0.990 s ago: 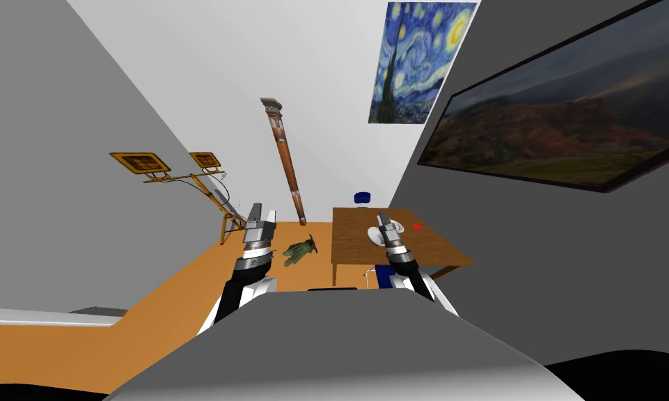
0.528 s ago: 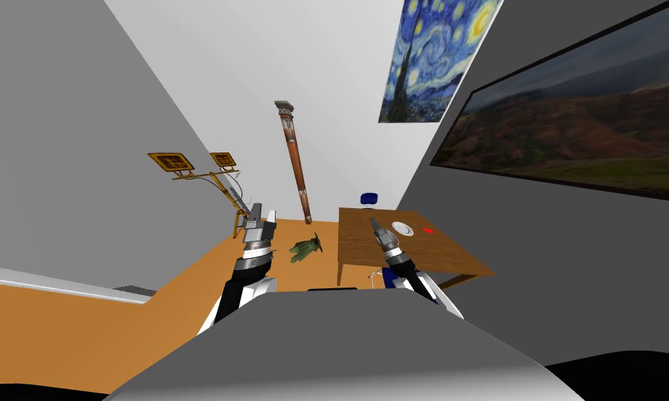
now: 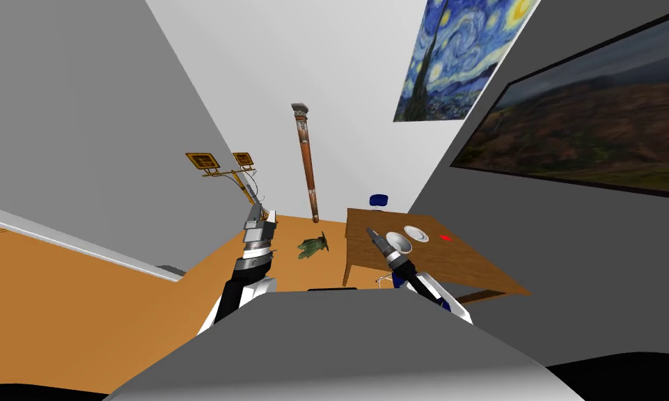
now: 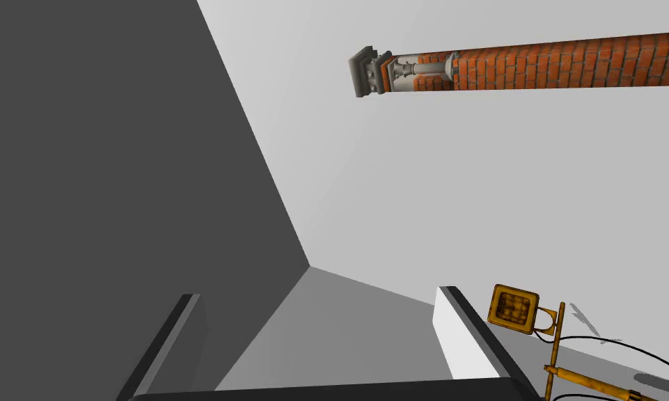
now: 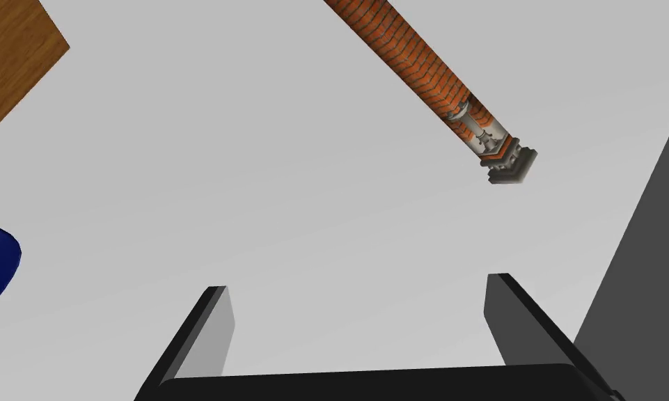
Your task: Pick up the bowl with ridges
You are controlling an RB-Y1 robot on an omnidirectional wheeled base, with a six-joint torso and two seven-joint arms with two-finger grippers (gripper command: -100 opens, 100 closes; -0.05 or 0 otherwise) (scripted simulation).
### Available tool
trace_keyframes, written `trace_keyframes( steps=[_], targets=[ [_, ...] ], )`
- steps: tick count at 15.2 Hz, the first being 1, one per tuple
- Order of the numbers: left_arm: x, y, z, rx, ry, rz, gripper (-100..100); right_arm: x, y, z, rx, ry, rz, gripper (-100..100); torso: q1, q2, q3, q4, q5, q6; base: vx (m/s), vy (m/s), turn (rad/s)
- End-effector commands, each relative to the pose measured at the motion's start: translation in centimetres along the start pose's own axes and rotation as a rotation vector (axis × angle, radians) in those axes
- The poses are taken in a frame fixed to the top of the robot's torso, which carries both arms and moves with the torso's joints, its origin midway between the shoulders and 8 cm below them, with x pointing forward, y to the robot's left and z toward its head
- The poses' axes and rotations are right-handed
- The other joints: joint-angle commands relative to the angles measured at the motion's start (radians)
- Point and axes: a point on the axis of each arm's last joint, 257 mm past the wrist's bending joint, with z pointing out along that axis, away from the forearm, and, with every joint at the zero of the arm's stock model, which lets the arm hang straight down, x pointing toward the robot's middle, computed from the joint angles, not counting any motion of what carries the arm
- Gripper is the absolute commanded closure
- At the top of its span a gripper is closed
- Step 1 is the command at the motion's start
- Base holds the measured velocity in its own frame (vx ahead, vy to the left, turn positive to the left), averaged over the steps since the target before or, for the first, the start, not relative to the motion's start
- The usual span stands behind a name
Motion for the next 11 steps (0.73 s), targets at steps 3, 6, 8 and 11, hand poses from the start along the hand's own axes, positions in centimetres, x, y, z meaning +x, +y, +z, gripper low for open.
trace_keyframes(
  steps=[3, 6, 8, 11],
  targets=[
    [0.0, 0.0, 0.0, 0.0, 0.0, 0.0, 0, 2.2, -4.2, -1.4, 0.083, 0.116, -0.08, -100, 0.0, 0.0, 0.0, 0.0, 0.0, 0.0, -0.006, 0.074, 0.169],
    [0.0, 0.0, 0.0, 0.0, 0.0, 0.0, 0, 4.1, -8.4, -3.4, 0.169, 0.222, -0.151, -100, -0.001, 0.0, 0.0, 0.0, 0.0, 0.0, -0.001, 0.073, 0.16],
    [0.0, 0.0, 0.0, 0.0, 0.0, 0.0, 0, 4.8, -11.0, -4.9, 0.221, 0.281, -0.195, -100, 0.0, 0.0, 0.0, 0.0, 0.0, 0.0, 0.011, 0.077, 0.166],
    [0.0, 0.0, 0.0, 0.0, 0.0, 0.0, 0, 4.8, -13.9, -6.8, 0.275, 0.351, -0.26, -100, 0.0, 0.0, 0.0, 0.0, 0.0, 0.0, 0.009, 0.068, 0.135]
  ],
)
